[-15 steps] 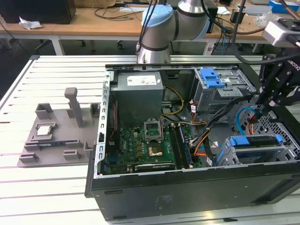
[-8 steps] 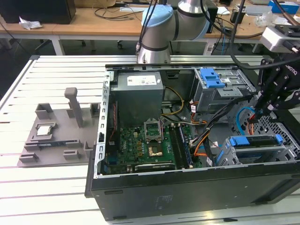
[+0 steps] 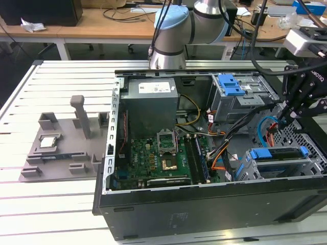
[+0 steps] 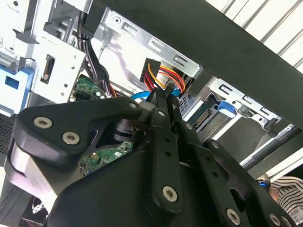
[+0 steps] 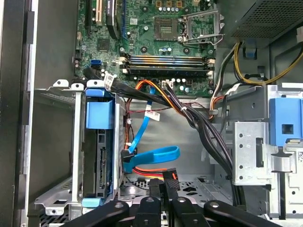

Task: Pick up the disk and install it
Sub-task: 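Insert the first disk wire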

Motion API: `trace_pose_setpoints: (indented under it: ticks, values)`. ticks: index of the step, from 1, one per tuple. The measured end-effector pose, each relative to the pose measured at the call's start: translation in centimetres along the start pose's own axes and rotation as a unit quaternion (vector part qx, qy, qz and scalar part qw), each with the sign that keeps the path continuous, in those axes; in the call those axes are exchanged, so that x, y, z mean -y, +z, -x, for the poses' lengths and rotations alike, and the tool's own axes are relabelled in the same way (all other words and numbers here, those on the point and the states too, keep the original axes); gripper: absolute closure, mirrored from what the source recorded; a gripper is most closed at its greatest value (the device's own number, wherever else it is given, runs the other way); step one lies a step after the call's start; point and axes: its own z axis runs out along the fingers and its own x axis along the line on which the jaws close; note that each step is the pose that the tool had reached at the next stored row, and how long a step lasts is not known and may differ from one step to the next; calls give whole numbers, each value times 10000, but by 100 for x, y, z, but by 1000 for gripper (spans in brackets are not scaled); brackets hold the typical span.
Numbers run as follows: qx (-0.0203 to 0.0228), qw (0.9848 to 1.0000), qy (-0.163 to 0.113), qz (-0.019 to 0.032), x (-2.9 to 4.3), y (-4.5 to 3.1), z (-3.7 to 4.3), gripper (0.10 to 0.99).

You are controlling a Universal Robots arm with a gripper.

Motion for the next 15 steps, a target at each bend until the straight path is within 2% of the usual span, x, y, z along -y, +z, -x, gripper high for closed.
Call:
trace_pose_setpoints:
  ticks: [2, 7, 9, 10, 15]
  values:
    - [0, 10000, 0, 0, -3, 0, -12, 925]
    - [-1, 10000, 0, -3, -63, 7, -249, 925]
    - [0, 10000, 0, -3, -79, 12, -418, 925]
    - [0, 10000, 0, -2, -87, 20, -474, 925]
    - [0, 10000, 0, -3, -100, 87, -533, 925]
